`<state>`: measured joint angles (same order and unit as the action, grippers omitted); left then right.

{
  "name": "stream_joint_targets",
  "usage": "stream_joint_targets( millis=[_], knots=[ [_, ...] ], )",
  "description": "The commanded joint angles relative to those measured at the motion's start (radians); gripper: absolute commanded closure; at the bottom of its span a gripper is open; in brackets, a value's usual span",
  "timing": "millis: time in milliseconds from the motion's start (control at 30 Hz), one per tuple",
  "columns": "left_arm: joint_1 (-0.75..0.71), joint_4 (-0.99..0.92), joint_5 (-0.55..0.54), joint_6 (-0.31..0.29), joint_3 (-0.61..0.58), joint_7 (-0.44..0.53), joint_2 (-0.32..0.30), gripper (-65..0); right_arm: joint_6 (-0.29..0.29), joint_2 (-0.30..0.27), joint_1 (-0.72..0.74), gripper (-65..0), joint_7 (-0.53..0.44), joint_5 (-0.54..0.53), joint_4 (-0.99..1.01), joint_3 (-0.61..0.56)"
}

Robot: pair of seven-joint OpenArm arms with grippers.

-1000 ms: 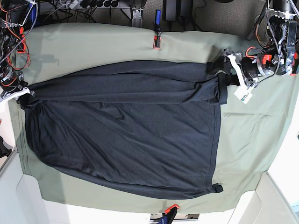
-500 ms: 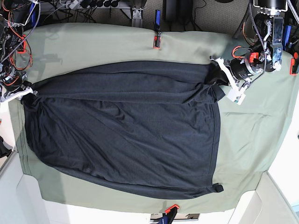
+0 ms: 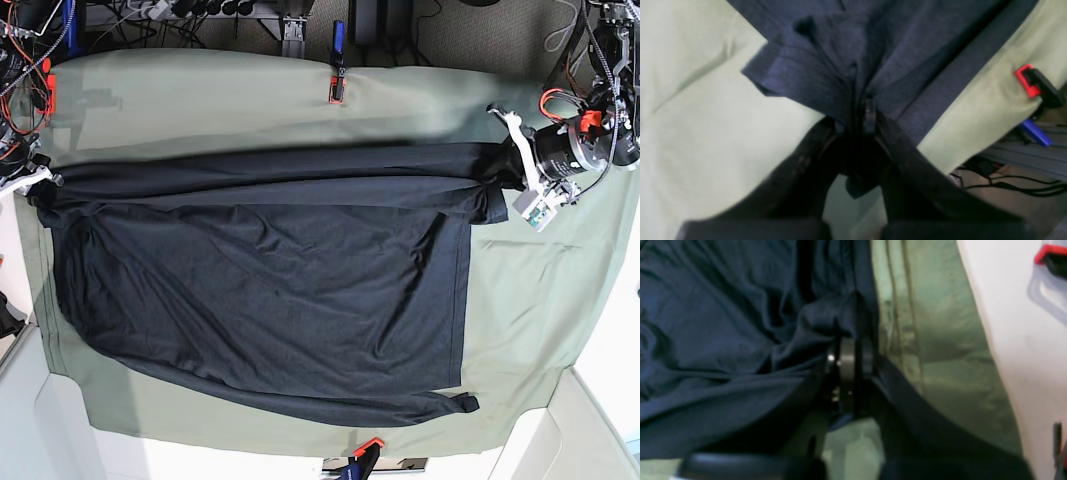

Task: Fold the T-shirt properly
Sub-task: 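Pull both shoulder corners toward the hem, folding the shirt in half, then release the folded edge and reposition both grippers at the fold corners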

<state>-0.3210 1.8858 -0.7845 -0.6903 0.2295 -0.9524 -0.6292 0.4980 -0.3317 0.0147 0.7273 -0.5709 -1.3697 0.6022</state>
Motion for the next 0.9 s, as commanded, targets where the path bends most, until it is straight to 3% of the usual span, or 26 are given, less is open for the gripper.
stream_joint_targets(
  millis=[0,233,367,533,800,867],
  knots=[
    [0.026,0.004,0.011,-0.008,0.012,0.03,-0.025,0.0,-0.002,-0.023,0.025,0.0,-0.041,-0.008,-0.019,0.01],
    [0.239,-0.24,0.064,-0.008,-0.055,0.17,-0.033,0.0,-0.003,-0.023,0.165,0.0,-0.046,0.067,0.061,0.004],
    [0.411,-0.405,0.075,-0.008,-0.193,0.177,-0.032,0.0,-0.003,-0.023,0.249,0.0,-0.062,0.103,0.173,-0.025],
    [0.594,-0.636,0.169,-0.008,-0.373,0.275,-0.029,0.0,-0.004,-0.022,0.31,0.0,-0.137,0.167,0.305,-0.091],
    [0.788,-0.908,0.174,-0.008,-0.447,0.294,0.057,0.0,-0.007,-0.02,0.353,0.0,-0.213,0.217,0.397,-0.131],
    [0.808,-0.929,0.176,-0.008,-0.447,0.294,0.075,-8.5,-0.005,-0.019,0.359,0.0,-0.214,0.214,0.404,-0.132]
  ],
)
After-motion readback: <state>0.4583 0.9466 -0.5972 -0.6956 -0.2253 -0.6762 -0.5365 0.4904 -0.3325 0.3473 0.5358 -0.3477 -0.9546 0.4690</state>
